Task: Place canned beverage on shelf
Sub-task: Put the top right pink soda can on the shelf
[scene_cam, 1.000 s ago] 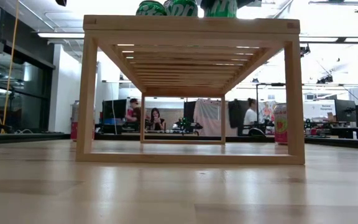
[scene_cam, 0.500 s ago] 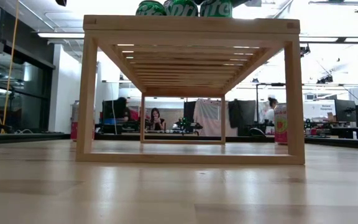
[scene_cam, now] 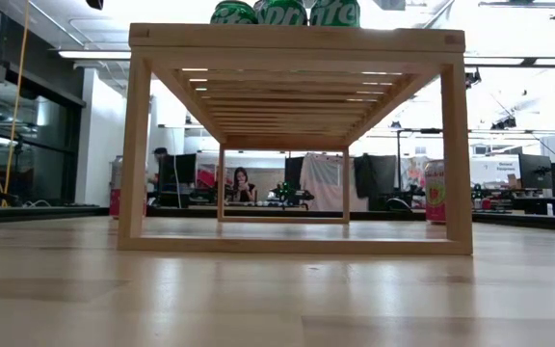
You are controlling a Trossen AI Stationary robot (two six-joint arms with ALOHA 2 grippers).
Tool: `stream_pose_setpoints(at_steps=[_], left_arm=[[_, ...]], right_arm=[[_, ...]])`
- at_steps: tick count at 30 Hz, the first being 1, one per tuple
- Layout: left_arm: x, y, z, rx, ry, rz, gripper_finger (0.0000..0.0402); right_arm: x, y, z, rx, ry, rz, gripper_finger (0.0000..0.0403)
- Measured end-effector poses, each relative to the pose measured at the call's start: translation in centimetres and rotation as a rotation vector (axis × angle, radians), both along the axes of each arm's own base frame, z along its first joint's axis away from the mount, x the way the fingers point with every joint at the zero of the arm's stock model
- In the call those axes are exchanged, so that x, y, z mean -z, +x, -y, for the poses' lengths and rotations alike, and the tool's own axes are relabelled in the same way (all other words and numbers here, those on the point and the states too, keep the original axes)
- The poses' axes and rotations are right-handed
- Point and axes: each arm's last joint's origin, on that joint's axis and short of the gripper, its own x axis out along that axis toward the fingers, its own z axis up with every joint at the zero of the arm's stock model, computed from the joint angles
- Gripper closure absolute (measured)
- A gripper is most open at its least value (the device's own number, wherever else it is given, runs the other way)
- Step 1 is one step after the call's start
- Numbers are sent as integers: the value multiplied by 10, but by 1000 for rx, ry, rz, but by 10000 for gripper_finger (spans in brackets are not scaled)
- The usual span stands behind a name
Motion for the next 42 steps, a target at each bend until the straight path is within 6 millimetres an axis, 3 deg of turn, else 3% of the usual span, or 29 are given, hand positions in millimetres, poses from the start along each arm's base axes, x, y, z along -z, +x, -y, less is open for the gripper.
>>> stream_pose_setpoints(at_steps=[11, 16, 23, 28, 34, 38, 42], left_arm=[[0, 0, 0, 0, -9, 4, 401], [0, 0, 0, -2, -9, 3, 401], [2, 0, -1, -27, 10, -15, 402], [4, 0, -1, -67, 15, -32, 401], [4, 1, -3, -90, 8, -28, 402], [4, 2, -7, -112, -10, -20, 401], [4, 4, -10, -134, -10, -20, 402]], right_arm=[[3, -23, -2, 56, -76, -173, 44], [-2, -55, 5, 258, -89, -188, 44], [-7, -97, 16, 400, -62, -37, 44], [17, -129, 34, 547, -49, 33, 44], [71, -161, 63, 800, 30, 90, 44], [108, -170, 82, 938, 89, 160, 44], [137, -164, 101, 973, 133, 239, 44]])
